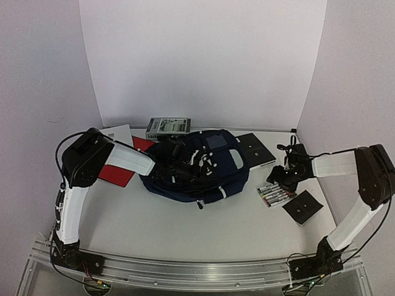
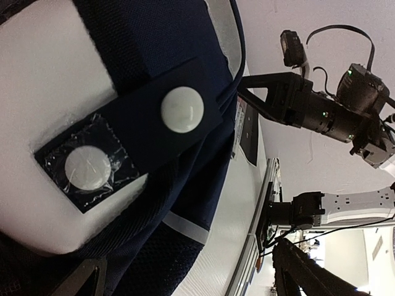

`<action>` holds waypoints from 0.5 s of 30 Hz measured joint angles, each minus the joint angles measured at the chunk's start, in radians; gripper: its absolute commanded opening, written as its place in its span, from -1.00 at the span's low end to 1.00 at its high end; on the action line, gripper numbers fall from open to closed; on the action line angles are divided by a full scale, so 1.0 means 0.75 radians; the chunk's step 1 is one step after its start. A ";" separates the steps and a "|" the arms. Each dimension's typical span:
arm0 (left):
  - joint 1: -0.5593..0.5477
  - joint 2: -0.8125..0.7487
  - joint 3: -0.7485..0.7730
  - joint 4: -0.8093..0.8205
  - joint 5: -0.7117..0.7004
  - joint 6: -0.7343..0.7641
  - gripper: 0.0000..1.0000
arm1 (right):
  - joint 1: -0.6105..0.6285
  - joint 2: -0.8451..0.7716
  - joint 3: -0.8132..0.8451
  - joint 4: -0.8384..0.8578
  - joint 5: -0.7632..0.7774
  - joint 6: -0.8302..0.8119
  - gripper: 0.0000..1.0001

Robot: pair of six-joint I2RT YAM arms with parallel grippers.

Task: Pack the student bag
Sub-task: Move the stationery to the center of the board.

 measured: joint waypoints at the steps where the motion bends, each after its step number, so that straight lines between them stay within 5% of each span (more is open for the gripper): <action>1: -0.002 0.009 0.019 -0.013 -0.004 0.003 0.86 | 0.026 -0.019 -0.017 -0.007 -0.003 0.015 0.35; 10: -0.009 0.071 0.135 -0.036 -0.022 0.005 0.86 | 0.460 -0.064 -0.052 -0.021 -0.094 0.241 0.33; 15: -0.006 -0.058 -0.034 -0.011 -0.094 0.039 0.86 | 0.748 0.050 0.073 -0.009 -0.137 0.379 0.31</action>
